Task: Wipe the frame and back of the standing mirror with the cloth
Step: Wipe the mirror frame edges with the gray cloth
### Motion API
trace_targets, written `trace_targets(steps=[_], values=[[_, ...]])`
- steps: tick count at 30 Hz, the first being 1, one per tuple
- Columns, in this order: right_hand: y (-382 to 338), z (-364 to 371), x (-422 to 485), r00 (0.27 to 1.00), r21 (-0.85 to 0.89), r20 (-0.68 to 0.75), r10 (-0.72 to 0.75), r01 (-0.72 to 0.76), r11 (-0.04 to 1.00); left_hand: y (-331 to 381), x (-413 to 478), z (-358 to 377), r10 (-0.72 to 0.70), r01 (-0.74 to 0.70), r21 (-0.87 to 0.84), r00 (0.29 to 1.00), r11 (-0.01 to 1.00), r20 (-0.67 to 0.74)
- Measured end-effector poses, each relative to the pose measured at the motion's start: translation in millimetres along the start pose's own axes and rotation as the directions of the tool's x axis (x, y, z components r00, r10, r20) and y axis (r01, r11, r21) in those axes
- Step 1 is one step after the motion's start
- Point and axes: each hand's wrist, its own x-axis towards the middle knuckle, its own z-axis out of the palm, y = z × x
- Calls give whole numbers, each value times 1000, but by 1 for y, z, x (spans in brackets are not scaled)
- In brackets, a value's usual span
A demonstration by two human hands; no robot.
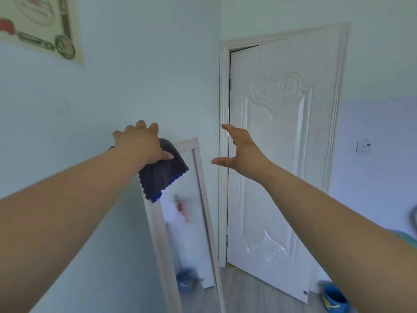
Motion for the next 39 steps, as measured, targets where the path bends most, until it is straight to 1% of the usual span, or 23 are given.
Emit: trace_targets(steps=[2,5,7,11,12,14,16,18,20,22,23,24,26,28,29,30,31,32,33,35,36,37,39], values=[[-3,8,2,1000,42,1,1,-1,999,-2,0,-3,-35,37,-25,997,999,68],[-6,23,2,1000,52,15,12,-13,999,-2,1,-4,-15,20,-31,991,999,129],[-9,30,1,1000,70,12,12,-13,997,0,3,-5,14,-11,-30,992,999,122],[-15,34,-1,1000,90,-6,12,-11,996,3,4,-7,22,-20,-23,997,1000,80],[-16,34,-2,1000,112,-19,13,-11,994,4,3,-8,21,-21,-4,998,1000,52],[-18,33,-4,999,193,-40,30,-22,981,6,2,-14,34,-34,8,995,999,-89],[-20,32,-5,997,300,-44,66,-50,953,11,-3,-26,53,-66,-46,970,997,-236],[-25,32,-7,993,401,-33,113,-91,912,20,-8,-36,116,-163,-122,938,979,-327],[-29,32,-8,987,574,-9,163,-129,809,31,-14,-41,199,-290,-226,914,930,-355],[-33,31,-11,979,750,48,198,-166,640,41,-24,-40,245,-376,-397,906,837,-344],[-33,32,-14,976,819,84,199,-181,544,46,-30,-37,247,-389,-499,912,774,-327],[-33,32,-17,974,874,119,194,-195,444,49,-35,-33,241,-377,-598,924,707,-298],[-31,33,-24,956,917,214,199,-267,297,53,-44,-21,212,-302,-764,953,570,-218],[-26,42,-30,905,907,342,253,-388,163,54,-51,-7,181,-197,-867,975,458,-126],[-24,48,-33,879,899,385,280,-426,102,53,-54,-1,177,-168,-874,980,455,-97],[-21,55,-33,861,897,399,314,-438,60,52,-58,5,186,-176,-847,978,502,-93],[-21,62,-33,845,898,394,362,-437,43,50,-61,10,198,-202,-804,974,559,-107],[-21,68,-31,825,896,379,420,-440,56,48,-64,15,203,-234,-767,969,598,-138],[-24,73,-29,800,885,359,480,-455,97,44,-66,19,196,-264,-747,964,610,-181],[-28,80,-22,734,819,309,605,-529,223,31,-70,25,140,-315,-738,946,596,-291],[-29,82,-19,715,786,272,644,-551,279,23,-71,27,93,-337,-730,931,595,-354],[-31,86,-16,719,777,222,659,-539,326,14,-69,29,35,-345,-718,912,605,-409],[-34,93,-11,765,799,74,640,-430,421,-4,-63,34,-108,-297,-725,884,621,-455]])
